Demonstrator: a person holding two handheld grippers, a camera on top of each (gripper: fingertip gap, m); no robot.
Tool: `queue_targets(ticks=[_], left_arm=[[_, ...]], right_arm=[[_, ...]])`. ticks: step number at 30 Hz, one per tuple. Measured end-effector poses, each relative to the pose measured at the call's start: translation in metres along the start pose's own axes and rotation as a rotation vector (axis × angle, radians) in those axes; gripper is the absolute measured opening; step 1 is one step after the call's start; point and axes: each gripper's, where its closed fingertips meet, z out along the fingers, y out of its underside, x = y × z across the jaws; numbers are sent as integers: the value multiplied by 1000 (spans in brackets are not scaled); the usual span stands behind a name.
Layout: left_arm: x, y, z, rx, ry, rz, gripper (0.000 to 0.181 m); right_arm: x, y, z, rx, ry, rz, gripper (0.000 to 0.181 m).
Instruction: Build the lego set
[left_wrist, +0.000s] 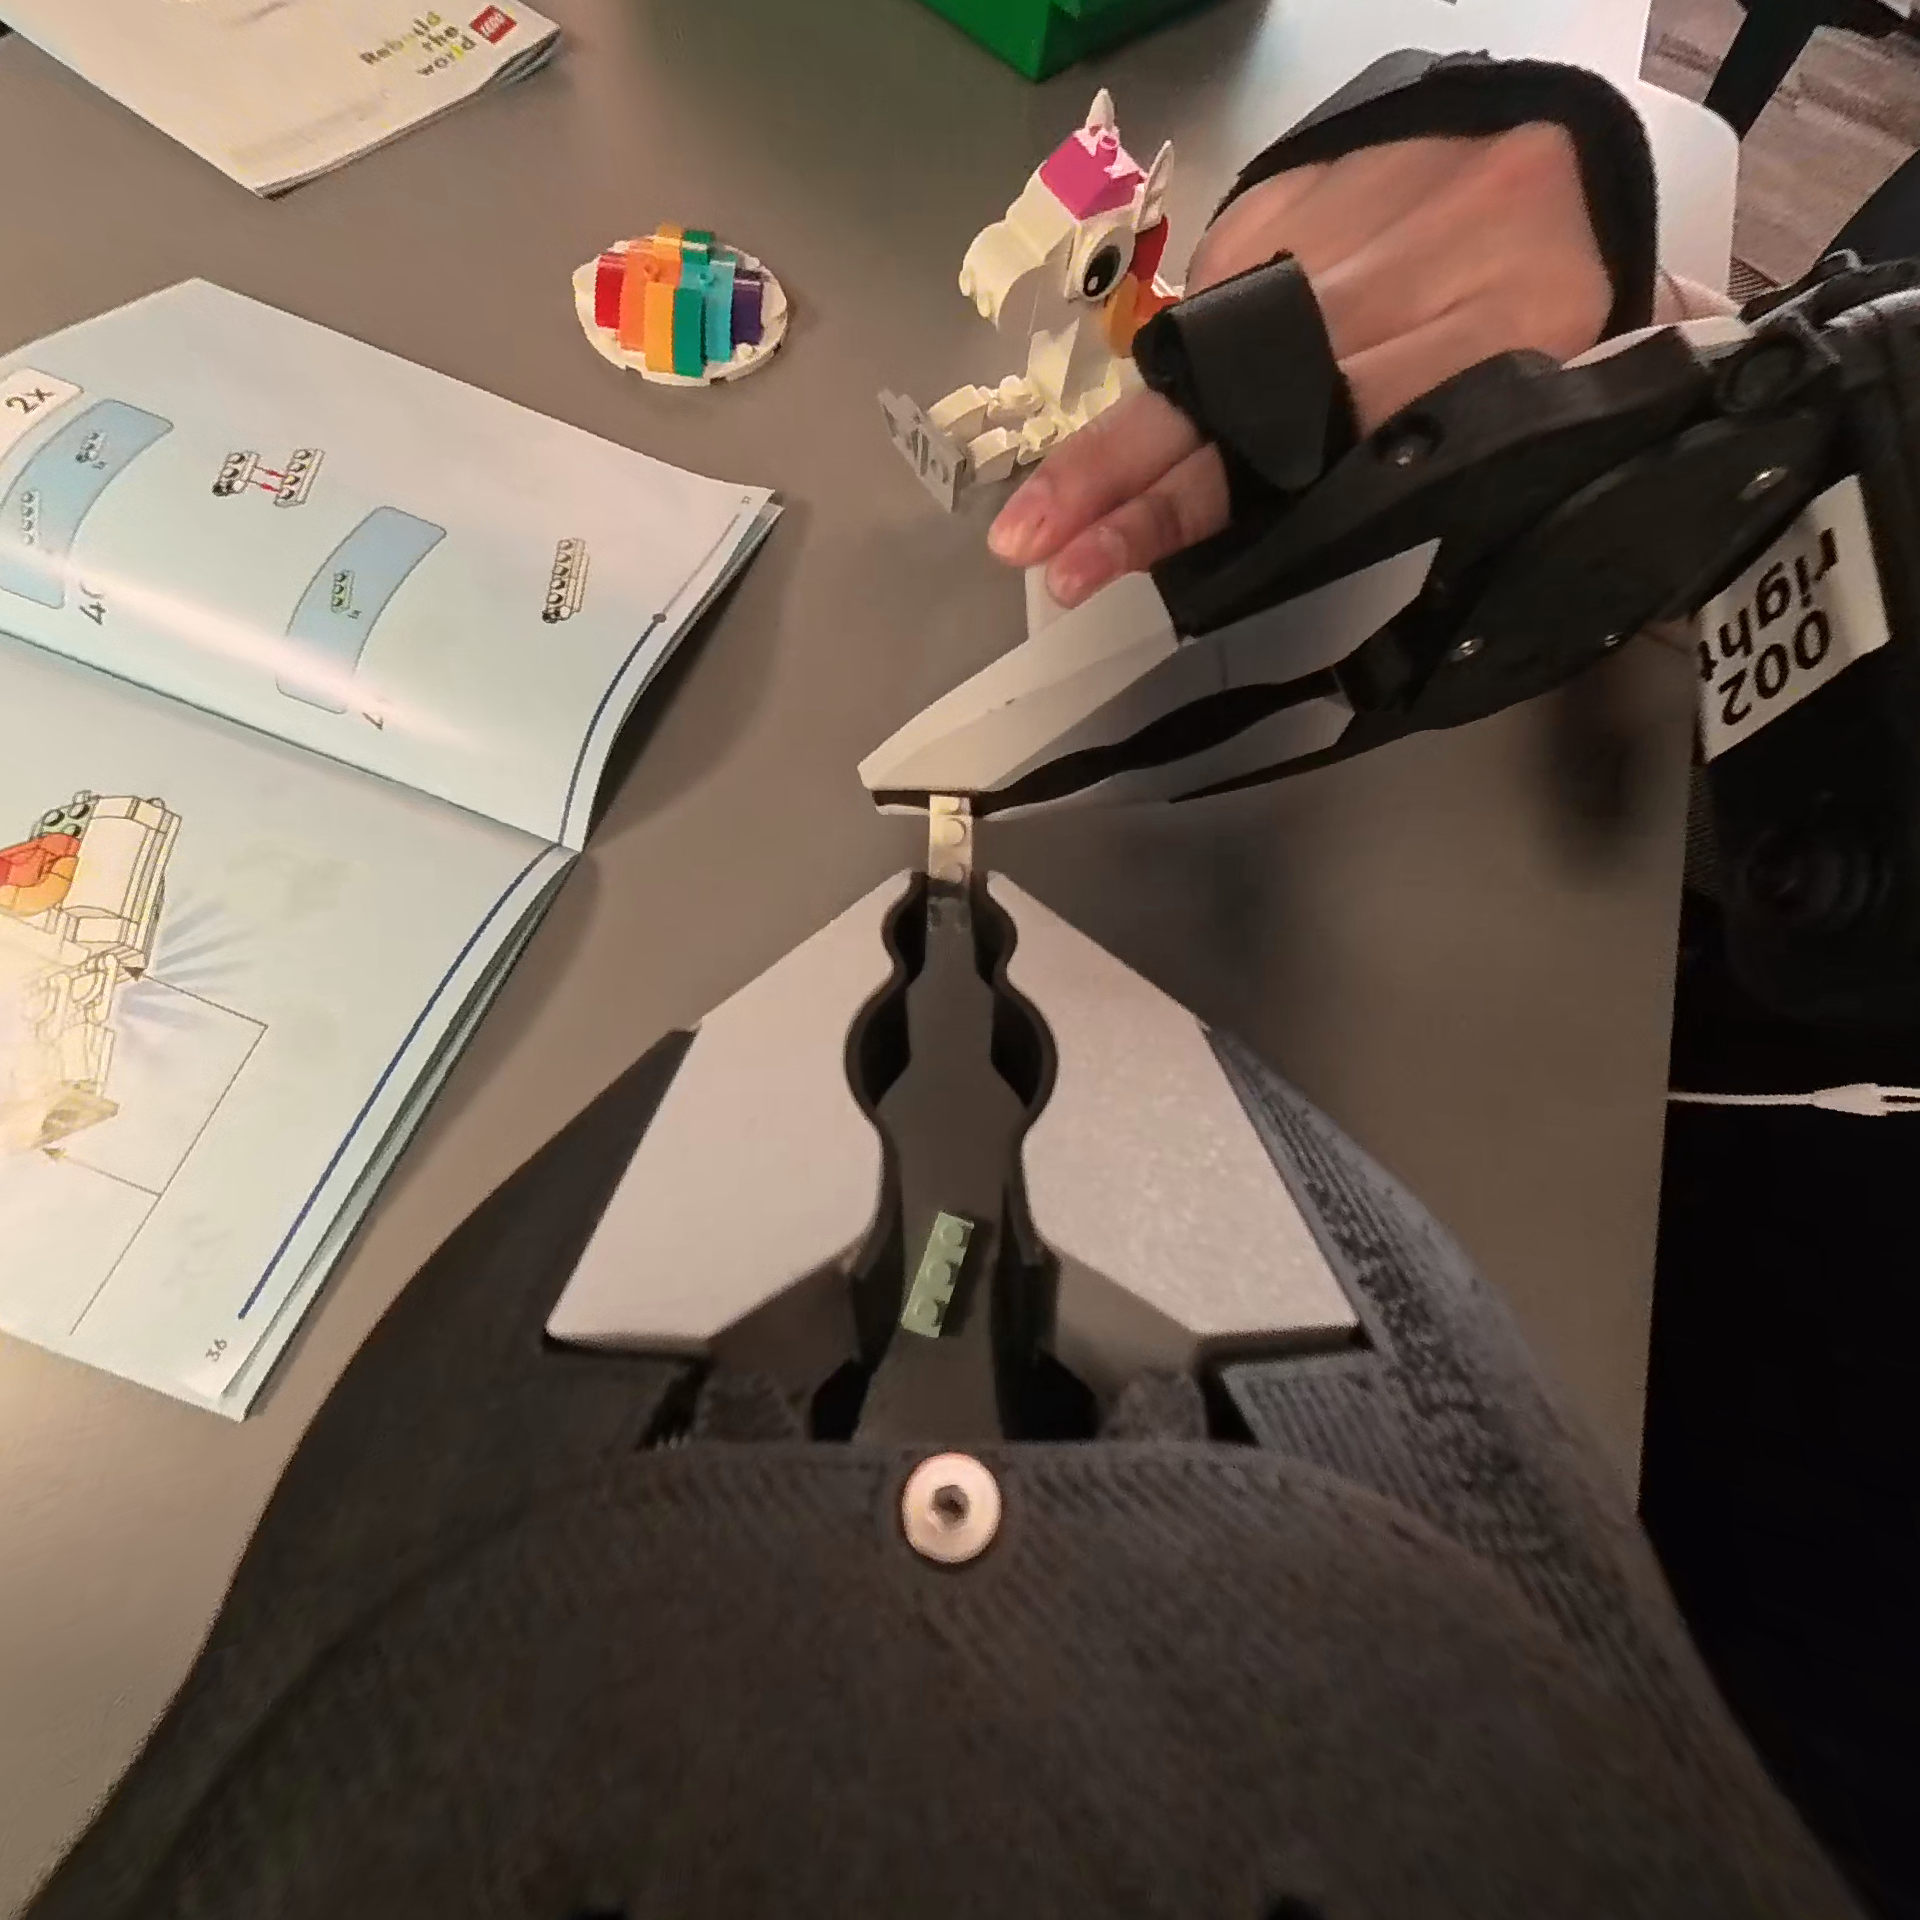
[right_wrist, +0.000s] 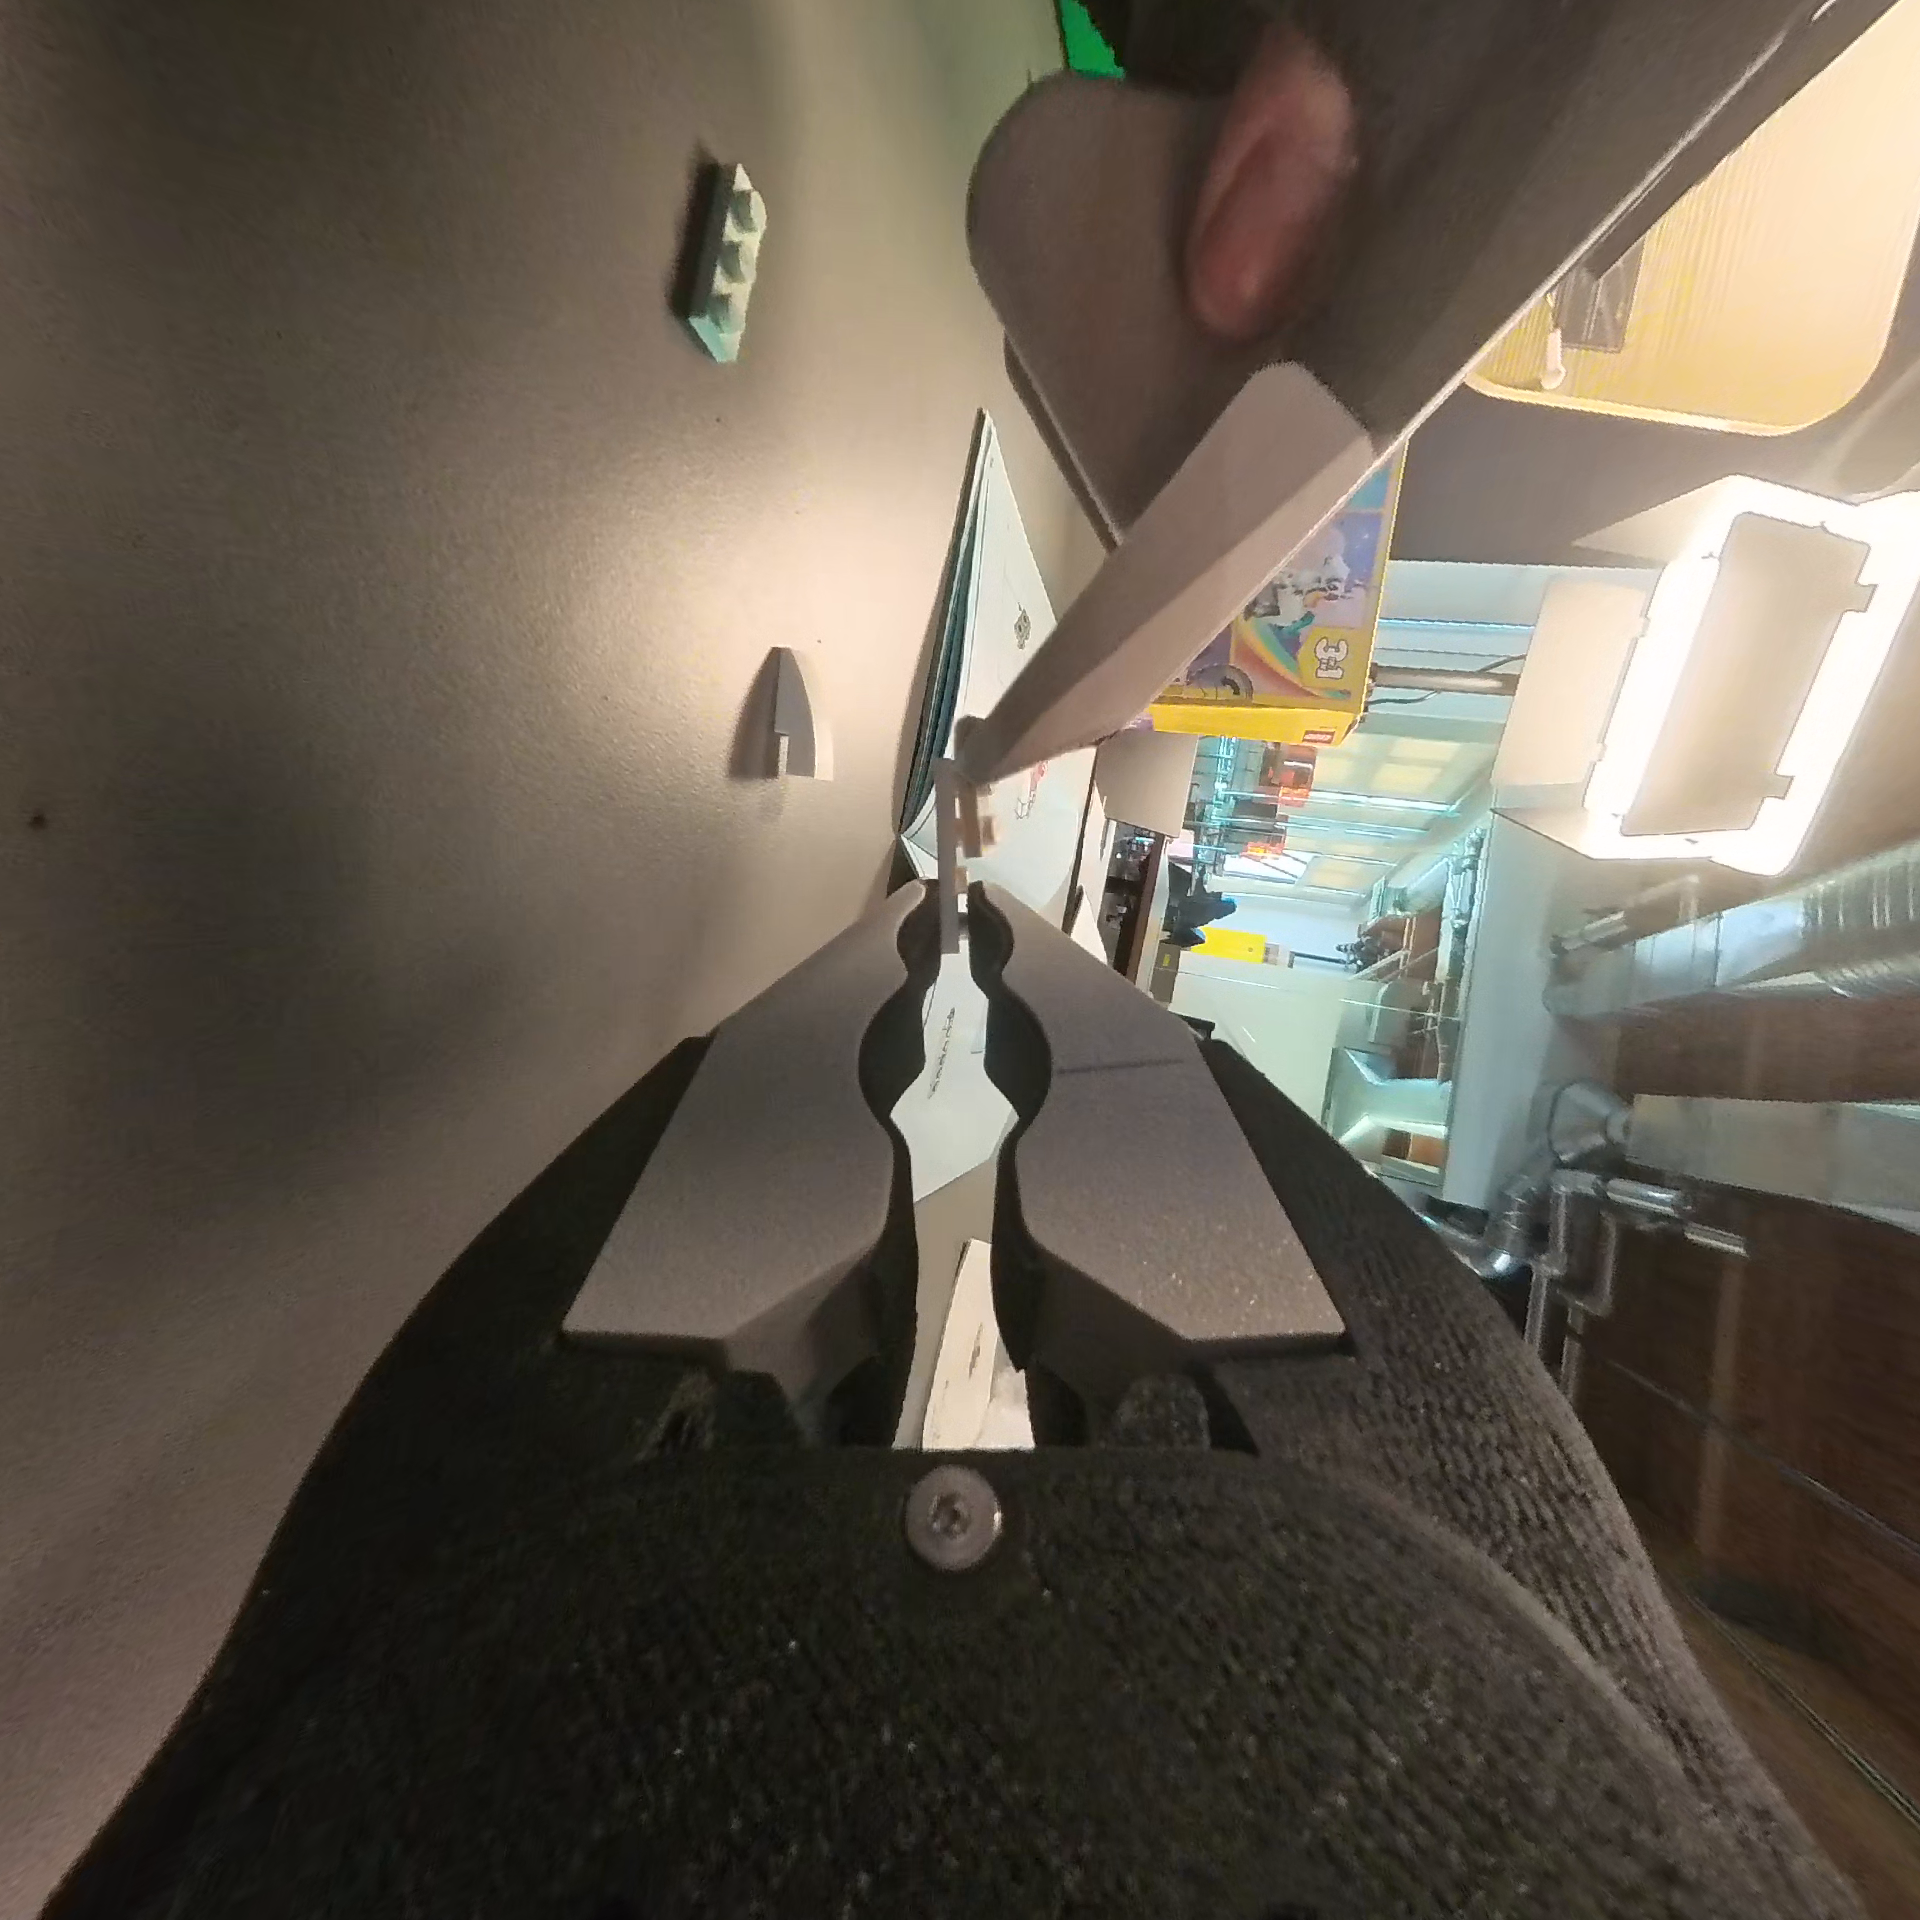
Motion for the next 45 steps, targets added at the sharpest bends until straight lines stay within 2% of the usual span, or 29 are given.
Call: queue_targets(ticks=[1,5,10,12,14,19,22,27,32,36,45], left_arm=[[0,0,0,0,-2,-1,9],[0,-1,0,4,-3,1,11],[3,-13,-8,82,-11,46,35],[5,-21,-13,146,-50,134,47],[3,-22,-14,175,-155,316,50],[-3,-15,-6,105,-503,854,45],[-3,-8,5,38,-578,1017,44],[-10,-12,8,4,-707,1166,37],[-11,-10,10,-4,-718,1204,28],[-12,-12,8,-1,-759,1247,10],[-12,-2,9,-120,-729,1366,10]], right_arm=[[0,0,0,1,1,3,2],[0,0,1,1,-2,13,2],[1,4,2,-15,-3,42,2],[3,7,2,-20,-4,76,2],[4,9,1,-22,-11,120,2],[6,12,1,-29,-18,182,2],[6,10,1,-25,-23,193,2],[5,8,0,-18,-37,206,2],[4,6,0,-13,-47,210,2],[2,2,-1,-3,-60,217,2],[-8,-3,1,0,-120,240,2]])
